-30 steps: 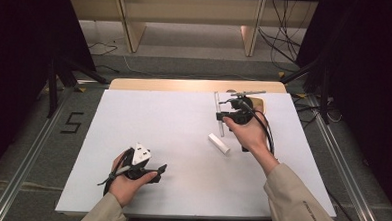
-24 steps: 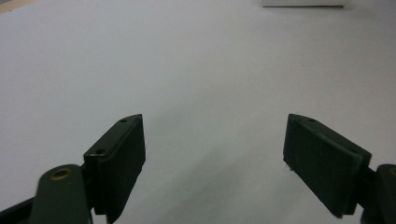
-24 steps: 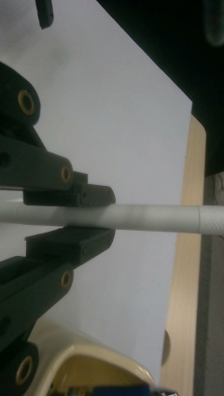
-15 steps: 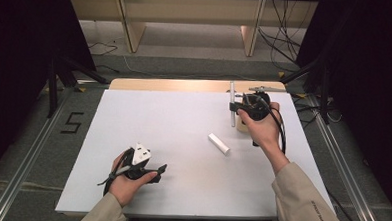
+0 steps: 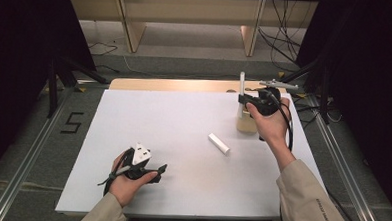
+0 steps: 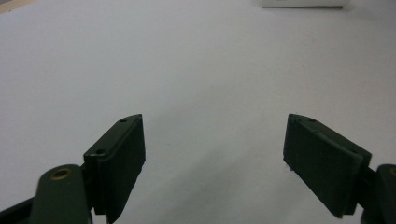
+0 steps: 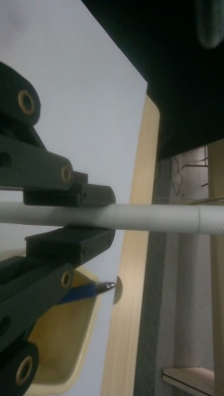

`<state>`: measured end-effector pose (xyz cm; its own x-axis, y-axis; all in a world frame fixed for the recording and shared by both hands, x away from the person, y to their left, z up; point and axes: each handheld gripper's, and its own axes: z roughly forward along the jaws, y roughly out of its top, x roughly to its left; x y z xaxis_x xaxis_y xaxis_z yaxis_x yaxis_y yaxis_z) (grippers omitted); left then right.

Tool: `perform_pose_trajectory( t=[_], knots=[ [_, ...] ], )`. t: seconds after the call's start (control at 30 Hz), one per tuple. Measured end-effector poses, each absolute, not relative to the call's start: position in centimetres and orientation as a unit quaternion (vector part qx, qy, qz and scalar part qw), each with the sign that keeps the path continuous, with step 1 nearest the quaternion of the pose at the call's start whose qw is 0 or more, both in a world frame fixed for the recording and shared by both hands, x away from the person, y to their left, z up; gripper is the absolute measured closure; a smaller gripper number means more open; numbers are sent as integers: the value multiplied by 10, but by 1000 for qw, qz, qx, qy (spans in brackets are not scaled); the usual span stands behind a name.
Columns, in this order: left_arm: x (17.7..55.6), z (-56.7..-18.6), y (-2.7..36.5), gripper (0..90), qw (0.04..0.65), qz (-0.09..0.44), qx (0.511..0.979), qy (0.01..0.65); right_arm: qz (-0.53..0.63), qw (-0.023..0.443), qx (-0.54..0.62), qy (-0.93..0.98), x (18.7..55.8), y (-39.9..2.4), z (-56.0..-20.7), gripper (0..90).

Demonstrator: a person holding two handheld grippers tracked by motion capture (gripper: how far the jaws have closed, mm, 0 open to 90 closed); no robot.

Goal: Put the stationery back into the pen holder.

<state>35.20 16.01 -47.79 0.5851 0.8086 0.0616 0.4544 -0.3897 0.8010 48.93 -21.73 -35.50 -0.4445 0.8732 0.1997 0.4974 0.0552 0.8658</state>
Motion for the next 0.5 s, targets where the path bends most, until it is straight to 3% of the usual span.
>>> perform_pose_trajectory(
  t=[0.5],
  knots=[
    [352,-478,160,207,387,227,802,395,491,234,506,669,499,-237,-351,789]
  ],
)
